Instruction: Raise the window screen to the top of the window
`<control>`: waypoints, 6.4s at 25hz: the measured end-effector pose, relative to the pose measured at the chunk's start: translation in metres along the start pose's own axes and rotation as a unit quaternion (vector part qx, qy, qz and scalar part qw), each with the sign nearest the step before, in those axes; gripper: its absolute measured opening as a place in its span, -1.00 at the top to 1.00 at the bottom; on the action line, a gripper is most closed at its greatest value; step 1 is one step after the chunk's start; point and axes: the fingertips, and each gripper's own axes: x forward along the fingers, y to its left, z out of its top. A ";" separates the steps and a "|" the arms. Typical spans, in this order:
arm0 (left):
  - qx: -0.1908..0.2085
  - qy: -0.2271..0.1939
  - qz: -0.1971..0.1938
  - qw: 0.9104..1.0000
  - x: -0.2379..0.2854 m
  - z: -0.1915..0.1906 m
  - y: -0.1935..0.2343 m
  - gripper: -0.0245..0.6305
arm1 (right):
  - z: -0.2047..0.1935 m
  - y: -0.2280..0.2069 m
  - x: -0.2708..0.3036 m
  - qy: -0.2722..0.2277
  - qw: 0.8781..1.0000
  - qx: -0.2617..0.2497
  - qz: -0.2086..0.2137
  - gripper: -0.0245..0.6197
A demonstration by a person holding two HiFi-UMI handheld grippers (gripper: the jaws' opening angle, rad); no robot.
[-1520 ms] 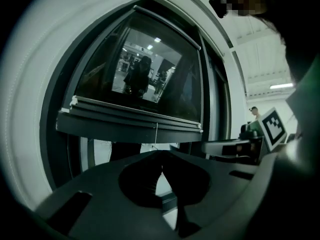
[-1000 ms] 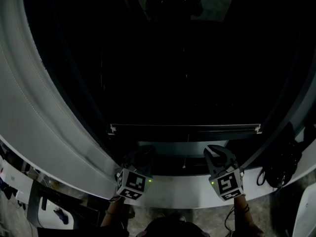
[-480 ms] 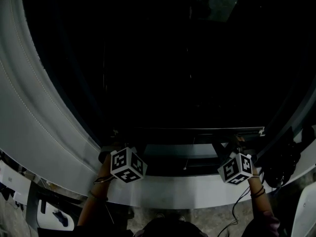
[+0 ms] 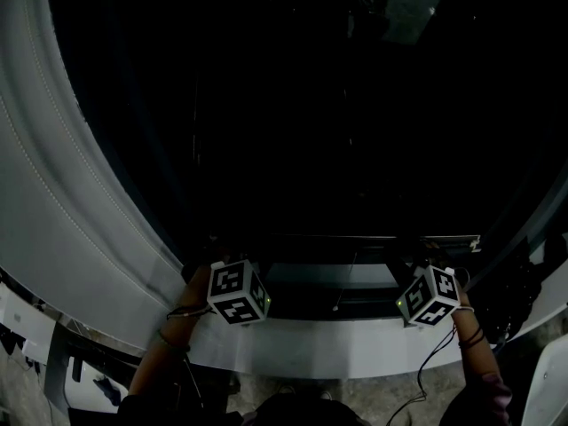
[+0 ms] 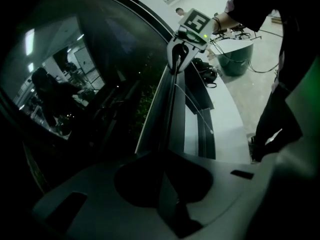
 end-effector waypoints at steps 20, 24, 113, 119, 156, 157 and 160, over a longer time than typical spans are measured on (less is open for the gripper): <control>0.011 0.033 0.026 0.999 0.007 0.001 0.001 0.85 | 0.001 -0.002 0.001 0.028 0.996 0.048 0.077 0.83; 0.004 0.018 0.039 0.999 -0.005 0.007 0.014 0.84 | 0.013 -0.015 -0.010 0.007 0.998 0.043 0.049 0.83; -0.106 -0.339 0.385 0.852 -0.429 0.227 0.419 0.68 | 0.293 -0.438 -0.381 -0.355 0.854 0.122 -0.361 0.71; -0.184 -0.373 0.330 0.848 -0.366 0.204 0.361 0.68 | 0.254 -0.378 -0.334 -0.385 0.854 0.168 -0.306 0.71; -0.394 -0.314 0.030 0.863 -0.316 0.064 -0.280 0.68 | 0.190 0.253 -0.283 -0.275 0.838 0.454 -0.128 0.71; -0.398 -0.318 0.026 0.860 -0.322 0.068 -0.292 0.68 | 0.189 0.266 -0.290 -0.271 0.836 0.460 -0.127 0.71; -0.418 -0.335 0.016 0.844 -0.342 0.086 -0.323 0.68 | 0.186 0.296 -0.314 -0.270 0.828 0.476 -0.123 0.71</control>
